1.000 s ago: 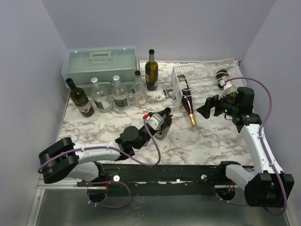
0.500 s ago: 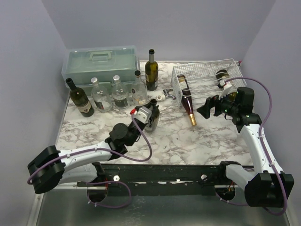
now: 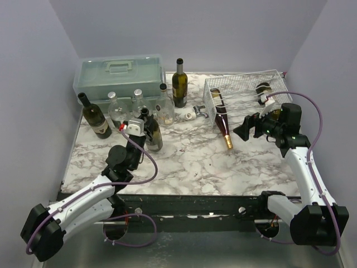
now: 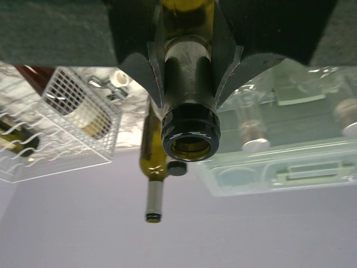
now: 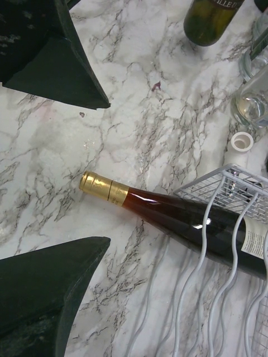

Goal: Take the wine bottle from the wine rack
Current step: Place the wine bottle at the center of the board.

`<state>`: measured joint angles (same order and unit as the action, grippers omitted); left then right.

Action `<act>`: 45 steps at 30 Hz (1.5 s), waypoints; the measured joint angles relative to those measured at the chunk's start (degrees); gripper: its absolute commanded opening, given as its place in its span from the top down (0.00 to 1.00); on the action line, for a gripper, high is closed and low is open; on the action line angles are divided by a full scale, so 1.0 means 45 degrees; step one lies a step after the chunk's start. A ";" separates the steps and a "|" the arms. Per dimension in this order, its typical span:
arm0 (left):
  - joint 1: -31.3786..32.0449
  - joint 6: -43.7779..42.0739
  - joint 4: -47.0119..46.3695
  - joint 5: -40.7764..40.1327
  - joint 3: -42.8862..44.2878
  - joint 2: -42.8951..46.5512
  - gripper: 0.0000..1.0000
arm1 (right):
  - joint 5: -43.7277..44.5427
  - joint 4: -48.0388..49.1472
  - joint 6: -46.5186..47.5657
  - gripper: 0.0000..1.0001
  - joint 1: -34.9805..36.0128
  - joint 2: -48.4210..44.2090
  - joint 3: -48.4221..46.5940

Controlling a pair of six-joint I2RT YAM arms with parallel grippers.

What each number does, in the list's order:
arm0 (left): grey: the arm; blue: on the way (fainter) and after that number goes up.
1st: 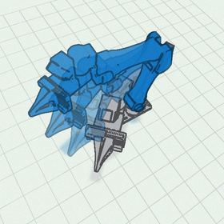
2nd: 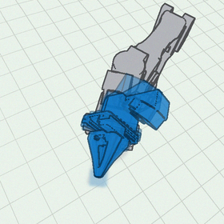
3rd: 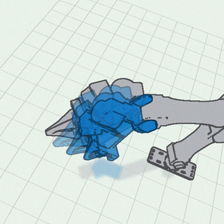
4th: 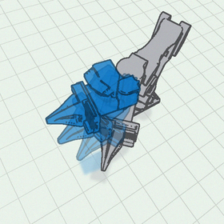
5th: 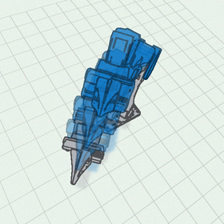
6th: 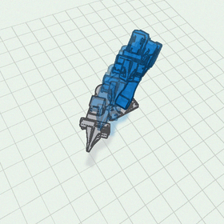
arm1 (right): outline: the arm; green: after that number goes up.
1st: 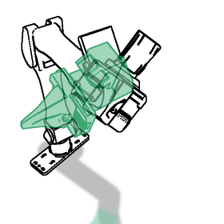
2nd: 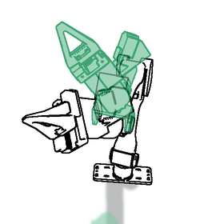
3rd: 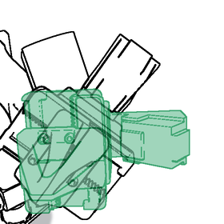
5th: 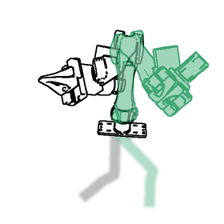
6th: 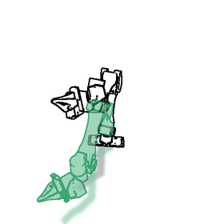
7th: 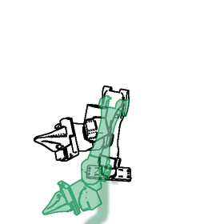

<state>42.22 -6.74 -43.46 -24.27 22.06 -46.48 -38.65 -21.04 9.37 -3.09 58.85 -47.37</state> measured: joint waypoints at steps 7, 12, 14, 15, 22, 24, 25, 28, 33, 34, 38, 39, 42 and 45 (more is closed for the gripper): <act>-0.1506 0.0010 0.0860 -0.0772 -0.0272 0.0903 1.00 | 0.0000 0.0000 0.0039 0.00 0.0000 0.0000 0.0000; -0.2594 0.0107 0.1195 -0.1583 -0.0461 0.1423 1.00 | 0.0005 0.0000 0.0068 0.01 0.0000 0.0005 0.0000; -0.3099 0.0277 0.1243 -0.1855 -0.0563 0.1588 1.00 | 0.0000 0.0000 0.0078 0.01 0.0000 0.0005 0.0000; -0.3390 0.0379 0.1248 -0.1957 -0.0627 0.1651 1.00 | 0.0000 0.0000 0.0083 0.00 0.0000 0.0005 0.0000; -0.4940 0.0874 0.1365 -0.2458 -0.0821 0.1719 1.00 | 0.0000 0.0000 0.0136 0.00 0.0000 0.0019 0.0000; -0.5197 0.0884 0.1321 -0.2487 -0.0821 0.1583 1.00 | 0.0000 0.0000 0.0141 0.01 0.0000 0.0034 0.0000; -0.5265 0.0874 0.1307 -0.2497 -0.0821 0.1511 1.00 | 0.0000 0.0000 0.0141 0.00 0.0000 0.0044 0.0000; -0.5469 0.0695 0.1141 -0.2526 -0.0821 0.1122 1.00 | 0.0000 0.0000 0.0146 0.00 0.0000 0.0068 0.0000; -0.5702 0.0291 0.0748 -0.2535 -0.0821 0.0617 1.00 | 0.0000 0.0000 0.0160 0.00 0.0000 0.0087 0.0000; -0.5795 0.0228 0.0646 -0.2531 -0.0821 0.0461 1.00 | 0.0000 0.0000 0.0160 0.01 0.0000 0.0087 0.0000; -0.6042 -0.0146 0.0073 -0.2531 -0.0777 -0.0058 0.99 | 0.0000 -0.0005 0.0165 0.01 0.0000 0.0087 0.0000; -0.6081 -0.0199 -0.0005 -0.2526 -0.0758 -0.0155 0.94 | 0.0000 0.0000 0.0160 0.01 0.0000 0.0087 0.0000; -0.6246 -0.0311 -0.0219 -0.2526 -0.0651 -0.0491 0.75 | 0.0000 0.0000 0.0165 0.01 0.0000 0.0087 0.0000; -0.6358 -0.0325 -0.0427 -0.2531 -0.0617 -0.0729 0.60 | 0.0000 -0.0005 0.0170 0.01 0.0000 0.0087 0.0000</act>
<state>13.61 -8.21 -45.39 -35.66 19.29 -49.76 -38.65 -21.06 10.13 -3.09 59.24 -47.37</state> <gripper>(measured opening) 0.321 0.994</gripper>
